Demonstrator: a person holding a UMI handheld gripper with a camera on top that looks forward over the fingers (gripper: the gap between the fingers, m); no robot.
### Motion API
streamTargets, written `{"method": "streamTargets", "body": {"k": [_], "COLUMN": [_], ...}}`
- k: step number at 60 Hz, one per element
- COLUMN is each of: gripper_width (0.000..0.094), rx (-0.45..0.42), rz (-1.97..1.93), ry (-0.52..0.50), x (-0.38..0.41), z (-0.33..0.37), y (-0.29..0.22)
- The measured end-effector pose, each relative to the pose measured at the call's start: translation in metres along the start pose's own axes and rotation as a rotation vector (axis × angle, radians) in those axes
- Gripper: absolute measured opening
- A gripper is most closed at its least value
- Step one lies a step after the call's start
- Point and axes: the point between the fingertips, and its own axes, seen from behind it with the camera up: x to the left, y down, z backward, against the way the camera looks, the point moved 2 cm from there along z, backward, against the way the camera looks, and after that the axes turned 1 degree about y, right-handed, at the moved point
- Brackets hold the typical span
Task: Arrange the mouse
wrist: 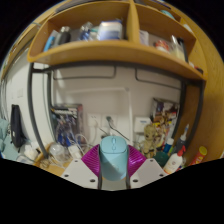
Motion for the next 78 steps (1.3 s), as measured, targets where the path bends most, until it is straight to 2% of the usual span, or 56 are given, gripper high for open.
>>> {"method": "streamTargets", "body": {"k": [8, 18, 32, 34, 40, 48, 53, 55, 66, 78], "gripper_width": [0.0318, 0.0318, 0.0333, 0.0359, 0.0416, 0.0521, 0.078, 0.083, 0.082, 0.0822], "rx": [0.139, 0.318, 0.465, 0.478, 0.449, 0.467, 0.496, 0.499, 0.474, 0.383], "rz": [-0.019, -0.044, -0.044, -0.029, -0.023, -0.038, -0.025, -0.022, -0.052, -0.035], "ry": [0.002, -0.038, -0.07, -0.069, -0.055, -0.035, -0.046, -0.044, -0.004, 0.022], "x": [-0.043, -0.049, -0.043, -0.043, -0.044, -0.045, -0.043, -0.042, -0.035, -0.011], "z": [-0.032, -0.054, -0.061, -0.059, -0.06, -0.06, -0.053, -0.048, 0.003, 0.071], "y": [0.083, 0.186, 0.266, 0.273, 0.272, 0.273, 0.273, 0.269, 0.224, 0.148]}}
